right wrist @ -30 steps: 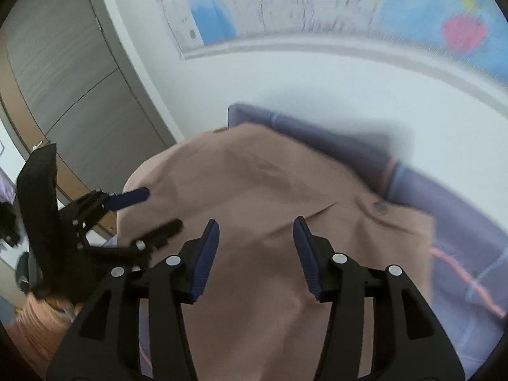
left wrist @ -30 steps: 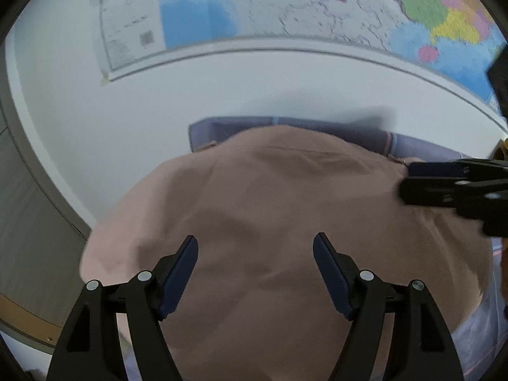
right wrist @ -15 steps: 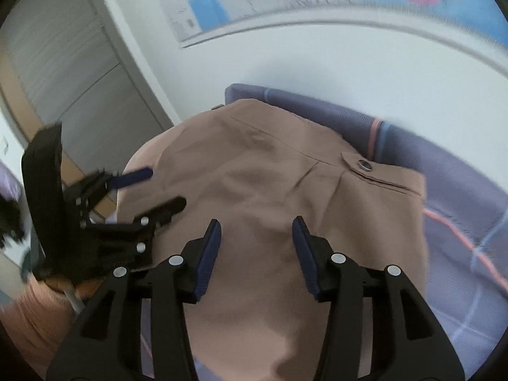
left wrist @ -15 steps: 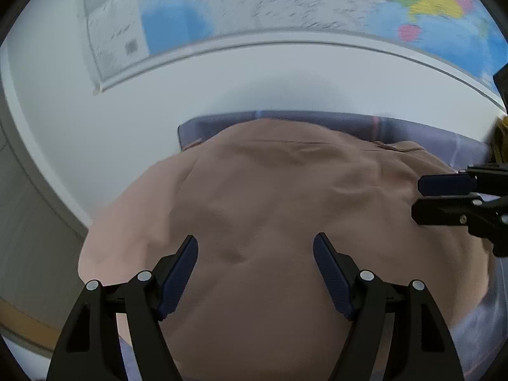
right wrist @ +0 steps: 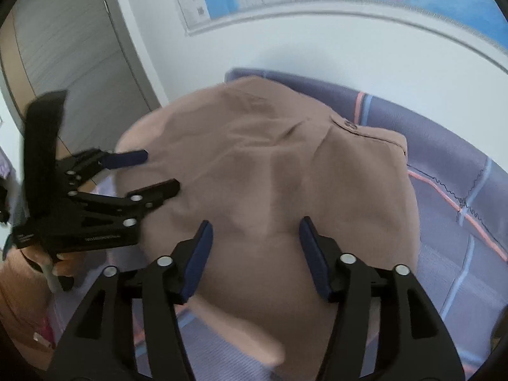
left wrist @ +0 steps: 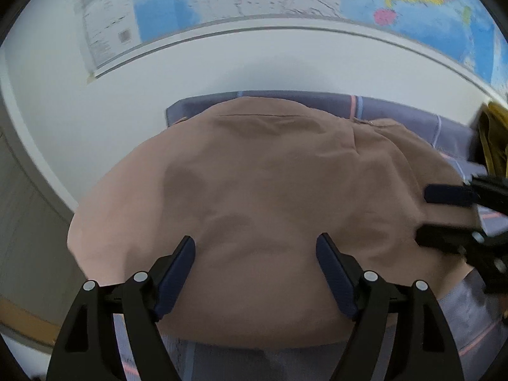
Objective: Fold large clothes
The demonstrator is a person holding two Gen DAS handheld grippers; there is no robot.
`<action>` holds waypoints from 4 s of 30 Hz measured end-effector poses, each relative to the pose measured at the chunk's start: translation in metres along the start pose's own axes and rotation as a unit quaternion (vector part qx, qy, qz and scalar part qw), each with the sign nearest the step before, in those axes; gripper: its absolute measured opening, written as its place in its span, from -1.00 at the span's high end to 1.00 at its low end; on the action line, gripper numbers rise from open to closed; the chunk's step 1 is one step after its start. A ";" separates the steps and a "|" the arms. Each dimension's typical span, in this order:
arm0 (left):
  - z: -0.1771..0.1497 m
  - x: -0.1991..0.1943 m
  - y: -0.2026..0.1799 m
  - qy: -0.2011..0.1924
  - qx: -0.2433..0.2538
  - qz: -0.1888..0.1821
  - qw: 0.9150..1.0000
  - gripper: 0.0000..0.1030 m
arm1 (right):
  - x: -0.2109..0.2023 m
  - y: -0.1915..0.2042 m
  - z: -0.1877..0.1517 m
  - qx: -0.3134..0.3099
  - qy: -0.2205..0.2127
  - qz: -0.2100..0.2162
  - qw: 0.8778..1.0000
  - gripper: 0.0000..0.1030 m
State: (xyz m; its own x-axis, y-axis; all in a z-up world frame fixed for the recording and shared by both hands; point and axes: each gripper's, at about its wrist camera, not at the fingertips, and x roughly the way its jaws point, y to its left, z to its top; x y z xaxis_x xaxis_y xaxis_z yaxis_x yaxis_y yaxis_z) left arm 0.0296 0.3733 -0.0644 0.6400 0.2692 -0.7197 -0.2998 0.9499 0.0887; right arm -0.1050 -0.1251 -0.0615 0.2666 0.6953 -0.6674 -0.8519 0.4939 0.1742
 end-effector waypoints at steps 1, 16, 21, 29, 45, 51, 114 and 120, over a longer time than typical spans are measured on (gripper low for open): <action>-0.002 -0.004 0.002 -0.005 -0.007 0.001 1.000 -0.47 | -0.006 0.003 -0.003 -0.002 -0.009 0.000 1.000 -0.14; -0.019 -0.034 0.013 -0.022 -0.051 0.018 0.998 -0.71 | -0.036 -0.001 -0.040 0.039 -0.028 -0.021 0.999 -0.24; -0.033 -0.062 -0.009 -0.045 -0.067 0.021 0.996 -0.86 | -0.050 0.015 -0.048 0.031 -0.051 -0.028 0.998 -0.49; -0.049 -0.096 -0.030 -0.056 -0.095 0.025 0.994 -0.87 | -0.070 0.039 -0.063 0.010 -0.073 -0.031 0.997 -0.82; -0.073 -0.131 -0.055 -0.060 -0.118 0.056 0.990 -0.87 | -0.096 0.055 -0.091 0.003 -0.083 -0.031 0.996 -0.89; -0.078 -0.140 -0.061 -0.068 -0.118 0.062 0.989 -0.87 | -0.099 0.057 -0.097 0.003 -0.082 -0.032 0.996 -0.89; -0.090 -0.148 -0.073 -0.073 -0.107 0.069 0.989 -0.87 | -0.110 0.064 -0.108 0.011 -0.085 -0.027 0.996 -0.89; -0.090 -0.148 -0.074 -0.073 -0.104 0.070 0.989 -0.87 | -0.109 0.064 -0.108 0.014 -0.085 -0.027 0.996 -0.89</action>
State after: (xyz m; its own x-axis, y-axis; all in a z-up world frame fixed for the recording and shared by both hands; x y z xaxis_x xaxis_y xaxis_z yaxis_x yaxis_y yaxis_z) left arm -0.1066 0.2493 -0.0265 0.6736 0.4298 -0.6013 -0.5220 0.8526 0.0246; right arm -0.2378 -0.2255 -0.0560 0.3866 0.7442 -0.5448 -0.8219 0.5460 0.1626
